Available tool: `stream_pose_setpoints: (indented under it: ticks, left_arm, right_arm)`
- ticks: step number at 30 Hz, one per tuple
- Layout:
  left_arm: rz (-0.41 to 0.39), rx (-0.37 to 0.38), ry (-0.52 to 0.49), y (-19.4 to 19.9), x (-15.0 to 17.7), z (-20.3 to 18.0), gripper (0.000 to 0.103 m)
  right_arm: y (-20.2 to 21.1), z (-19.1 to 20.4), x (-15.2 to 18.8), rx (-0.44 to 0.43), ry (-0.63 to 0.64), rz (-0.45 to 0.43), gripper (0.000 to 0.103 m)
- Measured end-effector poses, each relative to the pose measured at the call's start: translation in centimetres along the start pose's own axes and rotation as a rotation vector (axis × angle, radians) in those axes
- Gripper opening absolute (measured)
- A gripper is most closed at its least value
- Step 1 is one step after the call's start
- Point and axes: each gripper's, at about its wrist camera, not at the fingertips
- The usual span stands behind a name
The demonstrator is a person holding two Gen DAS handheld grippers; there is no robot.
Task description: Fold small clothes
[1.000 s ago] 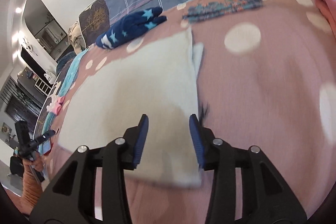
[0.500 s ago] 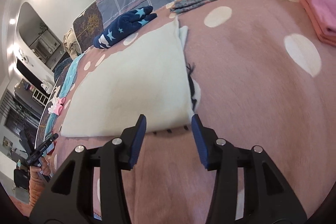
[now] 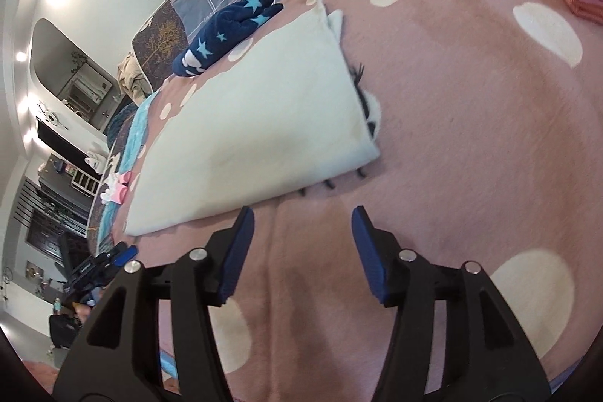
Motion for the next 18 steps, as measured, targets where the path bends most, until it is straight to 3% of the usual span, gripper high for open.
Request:
stream_pose_setpoints:
  ticks: [4, 6, 7, 8, 10, 11, 12, 15, 18]
  left_arm:
    - [-0.085, 0.027, 0.098, -0.9, -1.7, 1.5, 0.039]
    - [-0.096, 0.013, 0.120, -1.5, -2.3, 1.9, 0.020]
    - [-0.095, 0.006, 0.131, -1.7, -2.3, 2.0, 0.003]
    - [-0.100, 0.009, 0.152, -1.9, -2.3, 2.2, 0.003]
    - [-0.135, -0.014, 0.128, -1.2, -2.3, 1.3, 0.002]
    - [-0.155, -0.030, 0.102, -0.5, -2.2, 0.8, 0.002]
    - [-0.172, -0.040, 0.071, 0.4, -2.2, 0.3, 0.002]
    - [-0.178, -0.126, -0.013, 1.8, -2.4, -1.1, 0.001]
    - [-0.137, -0.217, -0.016, 1.7, -2.0, -0.6, 0.002]
  right_arm:
    - [-1.3, -0.5, -0.4, -0.034, -0.081, -0.005, 0.062]
    - [-1.8, -1.0, -1.0, -0.069, -0.147, -0.037, 0.066]
    - [-2.2, -1.4, -1.5, -0.086, -0.191, -0.056, 0.067]
    - [-2.5, -1.7, -1.9, -0.100, -0.228, -0.075, 0.066]
    - [-3.0, -1.9, -2.7, -0.091, -0.258, -0.098, 0.054]
    - [-3.6, -1.9, -3.1, -0.083, -0.254, -0.082, 0.015]
    - [-3.6, -1.8, -3.3, -0.072, -0.252, -0.085, 0.002]
    - [-2.0, -0.6, -3.1, -0.063, -0.180, -0.134, 0.002]
    - [-1.9, -0.5, -2.7, -0.030, -0.141, -0.080, 0.002]
Point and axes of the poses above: each gripper's, at about its wrist camera, not at the fingertips, and y roughly against the way its jaws point, z to its left, x to its underside, and after that the axes turned 5 degrees about -y, right-handed
